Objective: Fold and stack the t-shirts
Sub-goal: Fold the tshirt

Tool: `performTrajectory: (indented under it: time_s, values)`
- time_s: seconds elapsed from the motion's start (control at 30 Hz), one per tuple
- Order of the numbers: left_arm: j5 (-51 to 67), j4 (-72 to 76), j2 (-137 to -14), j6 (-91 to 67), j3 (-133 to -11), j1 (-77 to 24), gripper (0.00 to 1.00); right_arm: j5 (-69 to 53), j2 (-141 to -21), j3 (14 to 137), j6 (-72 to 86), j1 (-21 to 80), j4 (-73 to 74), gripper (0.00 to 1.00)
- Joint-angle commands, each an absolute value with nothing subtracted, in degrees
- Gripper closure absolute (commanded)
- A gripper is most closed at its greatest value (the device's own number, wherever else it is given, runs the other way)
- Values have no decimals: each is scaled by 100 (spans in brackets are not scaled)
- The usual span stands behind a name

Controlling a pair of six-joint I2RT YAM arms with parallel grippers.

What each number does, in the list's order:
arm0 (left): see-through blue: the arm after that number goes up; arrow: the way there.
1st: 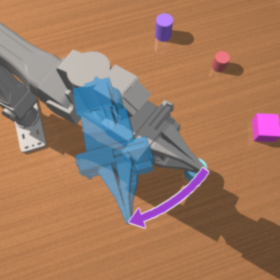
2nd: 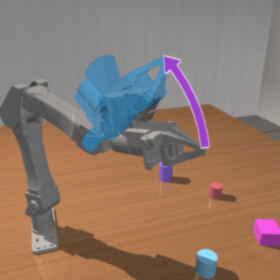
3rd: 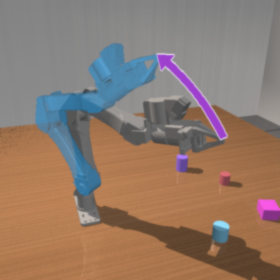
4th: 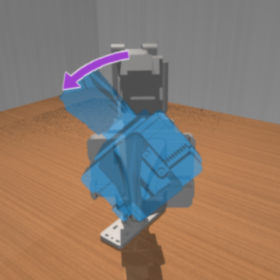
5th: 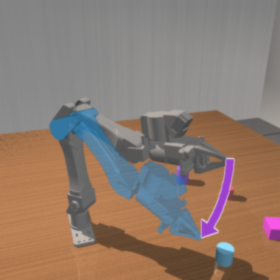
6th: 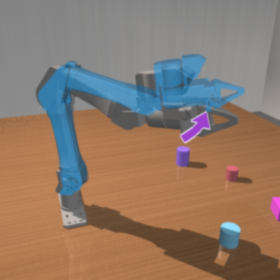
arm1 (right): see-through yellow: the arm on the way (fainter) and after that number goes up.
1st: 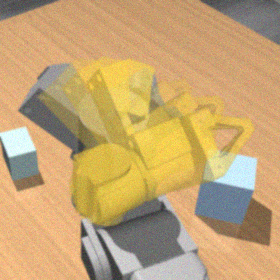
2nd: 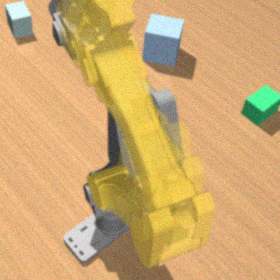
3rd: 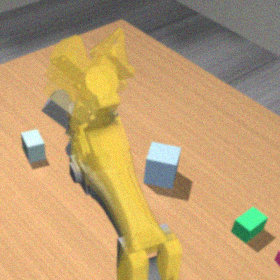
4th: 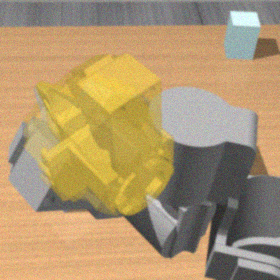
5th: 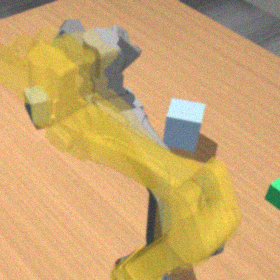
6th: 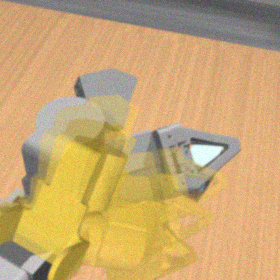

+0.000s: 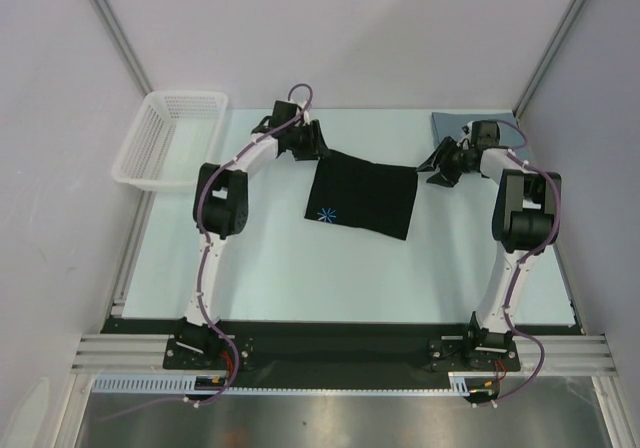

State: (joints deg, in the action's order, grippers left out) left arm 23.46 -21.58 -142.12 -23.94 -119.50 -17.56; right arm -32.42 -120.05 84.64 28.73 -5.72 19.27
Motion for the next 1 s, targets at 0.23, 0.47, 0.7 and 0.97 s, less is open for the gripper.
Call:
performTrajectory:
  time_s: [0.23,0.47,0.7,0.97]
  values:
    - [2250,-1468,-14537,-2716,-12199,-1881,46,-3067,-12550,9184,2479,-404,2294,44]
    - [2513,-1397,-14590,-2891,-12146,-1855,72,-3006,-12788,9466,2548,-308,2312,54]
    - [2698,-1397,-14370,-2979,-11953,-1600,94,-3138,-12999,9519,2838,-387,2101,88]
    - [2646,-1626,-14344,-2892,-11988,-1441,99,-2839,-12981,9439,2804,-536,2048,100]
